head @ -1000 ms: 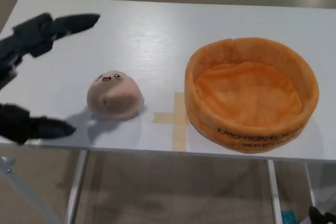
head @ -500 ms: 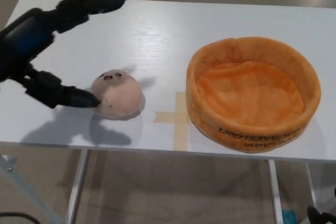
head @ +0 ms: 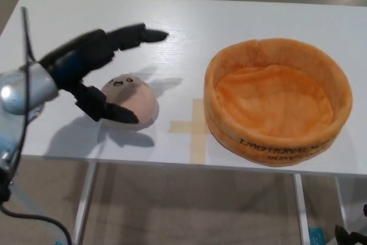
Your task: Use the left hand to pick up the pink round toy on the left and place it inside the orange plate on the desk.
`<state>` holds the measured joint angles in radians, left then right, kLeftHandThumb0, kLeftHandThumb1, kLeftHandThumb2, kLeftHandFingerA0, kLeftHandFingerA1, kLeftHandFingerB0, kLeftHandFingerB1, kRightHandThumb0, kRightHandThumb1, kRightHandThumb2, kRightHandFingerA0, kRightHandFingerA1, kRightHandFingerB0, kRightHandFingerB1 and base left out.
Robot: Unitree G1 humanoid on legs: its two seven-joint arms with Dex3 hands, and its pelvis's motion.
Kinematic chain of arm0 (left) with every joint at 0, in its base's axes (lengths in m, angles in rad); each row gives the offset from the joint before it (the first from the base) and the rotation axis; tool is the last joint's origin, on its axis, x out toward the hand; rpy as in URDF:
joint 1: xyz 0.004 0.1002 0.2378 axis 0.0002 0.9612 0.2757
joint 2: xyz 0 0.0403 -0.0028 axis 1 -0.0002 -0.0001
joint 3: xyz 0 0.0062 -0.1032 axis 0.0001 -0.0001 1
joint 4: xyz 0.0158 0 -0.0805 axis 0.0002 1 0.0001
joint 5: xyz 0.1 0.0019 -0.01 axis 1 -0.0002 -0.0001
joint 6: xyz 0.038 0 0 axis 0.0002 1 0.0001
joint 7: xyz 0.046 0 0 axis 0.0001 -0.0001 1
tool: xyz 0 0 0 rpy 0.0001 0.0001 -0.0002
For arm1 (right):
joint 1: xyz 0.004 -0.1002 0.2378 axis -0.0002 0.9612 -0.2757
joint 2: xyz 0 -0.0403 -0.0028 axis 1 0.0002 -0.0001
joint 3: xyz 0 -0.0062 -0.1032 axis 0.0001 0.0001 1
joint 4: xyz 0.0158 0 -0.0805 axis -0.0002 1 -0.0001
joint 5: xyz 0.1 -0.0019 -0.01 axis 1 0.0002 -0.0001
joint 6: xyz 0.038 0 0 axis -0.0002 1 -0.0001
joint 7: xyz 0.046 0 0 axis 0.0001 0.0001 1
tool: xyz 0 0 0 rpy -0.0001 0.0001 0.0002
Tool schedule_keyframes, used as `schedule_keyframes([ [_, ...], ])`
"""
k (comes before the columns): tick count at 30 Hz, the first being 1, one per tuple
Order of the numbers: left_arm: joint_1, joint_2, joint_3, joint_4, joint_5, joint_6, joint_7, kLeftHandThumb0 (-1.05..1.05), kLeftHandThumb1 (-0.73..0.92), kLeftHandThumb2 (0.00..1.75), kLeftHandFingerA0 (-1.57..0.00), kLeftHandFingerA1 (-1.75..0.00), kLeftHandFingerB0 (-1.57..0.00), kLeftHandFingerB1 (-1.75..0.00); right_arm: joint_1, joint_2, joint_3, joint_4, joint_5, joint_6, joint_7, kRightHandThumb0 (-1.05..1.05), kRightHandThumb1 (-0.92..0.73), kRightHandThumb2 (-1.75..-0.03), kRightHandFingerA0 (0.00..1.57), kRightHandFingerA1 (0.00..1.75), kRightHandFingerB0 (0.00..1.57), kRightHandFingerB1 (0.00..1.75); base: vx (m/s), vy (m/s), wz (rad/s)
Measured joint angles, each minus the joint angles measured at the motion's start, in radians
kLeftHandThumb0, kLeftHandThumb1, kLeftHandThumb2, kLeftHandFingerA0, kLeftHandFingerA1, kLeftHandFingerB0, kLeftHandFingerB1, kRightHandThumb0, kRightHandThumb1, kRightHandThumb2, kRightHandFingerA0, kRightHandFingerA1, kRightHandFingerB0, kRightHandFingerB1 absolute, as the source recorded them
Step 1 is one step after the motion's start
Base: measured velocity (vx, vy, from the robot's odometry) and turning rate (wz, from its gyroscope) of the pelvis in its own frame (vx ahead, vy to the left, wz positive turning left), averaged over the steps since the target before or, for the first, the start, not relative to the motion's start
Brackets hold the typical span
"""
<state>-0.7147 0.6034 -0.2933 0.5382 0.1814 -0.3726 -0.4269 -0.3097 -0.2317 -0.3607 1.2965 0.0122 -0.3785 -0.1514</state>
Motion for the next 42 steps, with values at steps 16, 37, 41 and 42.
schedule_keyframes([
  [16, -0.124, -0.073, -0.264, 0.373, 0.257, 0.007, 0.256, -0.39, 0.51, 0.66, -0.06, -0.19, -0.14, -0.36, 0.001, 0.003, 0.004, 0.0, 0.0, -0.001, -0.002, -0.26, -0.26, -0.91, 0.33, 0.7, 0.22, 0.62, 0.0, 0.0, 0.0],
  [37, -0.182, -0.135, -0.315, 0.524, 0.427, -0.038, 0.586, -0.28, 0.78, 0.65, -0.83, -1.41, -0.62, -0.47, 0.012, 0.006, 0.023, 0.004, 0.001, -0.007, -0.003, -0.23, -0.33, -0.95, 0.3, 0.68, 0.2, 0.61, 0.0, 0.0, 0.0],
  [41, -0.181, -0.125, -0.284, 0.507, 0.429, -0.058, 0.604, -0.31, 0.8, 0.68, -0.77, -1.57, -0.75, -0.55, 0.012, 0.006, 0.025, 0.005, 0.001, -0.007, -0.003, -0.24, -0.3, -0.93, 0.33, 0.7, 0.24, 0.63, 0.0, 0.0, 0.0],
  [42, -0.181, -0.119, -0.272, 0.498, 0.428, -0.064, 0.607, -0.31, 0.8, 0.68, -0.77, -1.57, -0.75, -0.55, 0.012, 0.006, 0.024, 0.005, 0.002, -0.007, -0.003, -0.24, -0.3, -0.93, 0.33, 0.7, 0.24, 0.63, 0.0, 0.0, 0.0],
])
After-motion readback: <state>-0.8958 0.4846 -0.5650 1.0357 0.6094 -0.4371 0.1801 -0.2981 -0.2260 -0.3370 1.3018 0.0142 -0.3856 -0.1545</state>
